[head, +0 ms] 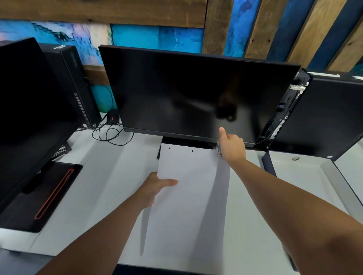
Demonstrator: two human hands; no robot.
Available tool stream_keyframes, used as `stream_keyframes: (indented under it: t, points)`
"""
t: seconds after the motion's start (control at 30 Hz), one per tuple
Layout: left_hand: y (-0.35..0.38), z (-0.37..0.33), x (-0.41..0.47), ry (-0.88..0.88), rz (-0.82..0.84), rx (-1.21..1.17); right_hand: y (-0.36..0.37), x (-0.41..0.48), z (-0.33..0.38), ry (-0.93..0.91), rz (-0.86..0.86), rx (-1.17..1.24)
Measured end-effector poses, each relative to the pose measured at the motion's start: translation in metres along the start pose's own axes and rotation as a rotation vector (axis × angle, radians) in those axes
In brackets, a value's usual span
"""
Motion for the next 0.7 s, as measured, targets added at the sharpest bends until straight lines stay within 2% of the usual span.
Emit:
stream_keyframes:
  t: [0.7]
  points:
    - [-0.002,-0.0023,0.0025,0.003,0.013,0.009,-0.0037,-0.0045,0.0077,0.004,-0.093,-0.036]
Point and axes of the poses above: each hand's wrist, its own x-axis towards the middle knuckle, its own y-axis out of the palm, z = x × y, the point moved 7 cm from there along x, towards the middle knuckle, and after that the axes turned 14 degrees about z, right-handed, at the moved point
